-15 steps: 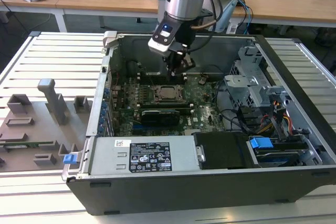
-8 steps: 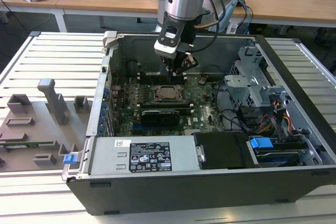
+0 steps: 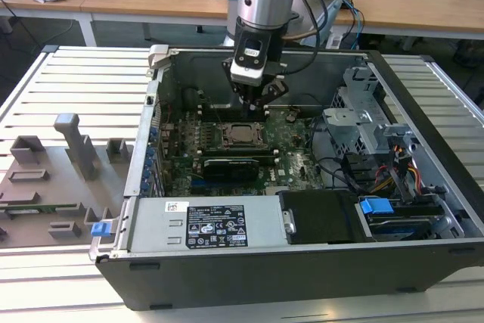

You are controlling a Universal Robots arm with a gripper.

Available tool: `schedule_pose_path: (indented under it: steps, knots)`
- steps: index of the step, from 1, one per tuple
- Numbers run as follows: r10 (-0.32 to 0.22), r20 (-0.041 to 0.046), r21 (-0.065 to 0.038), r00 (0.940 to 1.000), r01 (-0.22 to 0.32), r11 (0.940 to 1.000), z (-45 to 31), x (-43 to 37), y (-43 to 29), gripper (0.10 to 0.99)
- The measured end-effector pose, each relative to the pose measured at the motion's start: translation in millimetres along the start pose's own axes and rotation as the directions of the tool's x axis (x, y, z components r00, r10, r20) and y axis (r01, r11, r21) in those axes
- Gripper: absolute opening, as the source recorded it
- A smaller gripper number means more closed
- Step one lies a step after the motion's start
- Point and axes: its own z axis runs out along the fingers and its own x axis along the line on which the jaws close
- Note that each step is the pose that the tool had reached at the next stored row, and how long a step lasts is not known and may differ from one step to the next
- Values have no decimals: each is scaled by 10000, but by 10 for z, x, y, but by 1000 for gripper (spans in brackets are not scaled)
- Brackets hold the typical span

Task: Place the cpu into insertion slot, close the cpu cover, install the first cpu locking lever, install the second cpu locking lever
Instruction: 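Install the first cpu locking lever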

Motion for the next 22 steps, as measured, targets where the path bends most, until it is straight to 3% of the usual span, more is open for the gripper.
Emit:
schedule_pose_path:
  steps: [7, 10, 17, 22]
  knots:
    - [-1078, 64, -1, 9942, 1078, 9942, 0, 0, 0, 106]
    - [-1601, 97, 1, 9871, 1601, 9871, 0, 0, 0, 106]
    - [-2757, 166, 10, 9611, 2757, 9612, 0, 0, 0, 106]
    - [-3609, 215, 19, 9324, 3609, 9326, 0, 0, 0, 106]
